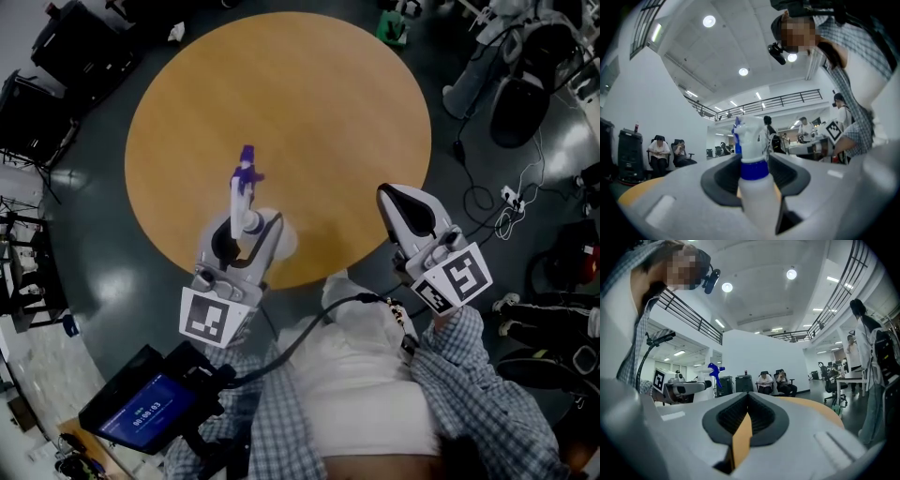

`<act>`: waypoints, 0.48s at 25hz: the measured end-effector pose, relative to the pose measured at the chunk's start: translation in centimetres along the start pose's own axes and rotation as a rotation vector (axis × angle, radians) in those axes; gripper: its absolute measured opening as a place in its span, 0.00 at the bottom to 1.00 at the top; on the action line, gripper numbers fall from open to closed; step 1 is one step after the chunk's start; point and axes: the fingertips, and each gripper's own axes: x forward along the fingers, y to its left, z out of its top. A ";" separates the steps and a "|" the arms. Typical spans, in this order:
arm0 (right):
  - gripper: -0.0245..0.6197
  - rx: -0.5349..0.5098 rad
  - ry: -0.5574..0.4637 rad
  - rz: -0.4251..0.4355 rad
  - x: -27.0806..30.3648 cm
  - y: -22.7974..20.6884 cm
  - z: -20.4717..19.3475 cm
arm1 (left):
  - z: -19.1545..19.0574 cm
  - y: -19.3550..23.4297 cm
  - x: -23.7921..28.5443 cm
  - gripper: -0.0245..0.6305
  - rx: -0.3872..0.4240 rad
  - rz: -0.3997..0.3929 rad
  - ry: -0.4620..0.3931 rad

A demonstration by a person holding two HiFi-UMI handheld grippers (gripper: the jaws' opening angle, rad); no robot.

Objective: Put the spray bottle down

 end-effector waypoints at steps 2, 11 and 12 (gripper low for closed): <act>0.05 -0.002 0.006 0.012 0.2 -0.1 0.1 | 0.2 0.1 0.3 0.30 -0.001 0.006 -0.004; 0.05 -0.002 0.016 0.056 1.4 -0.2 0.0 | -0.4 0.6 0.4 0.30 -0.001 0.042 0.009; 0.05 0.000 0.022 0.059 1.5 -0.4 0.0 | -0.4 0.5 0.6 0.30 -0.004 0.044 0.012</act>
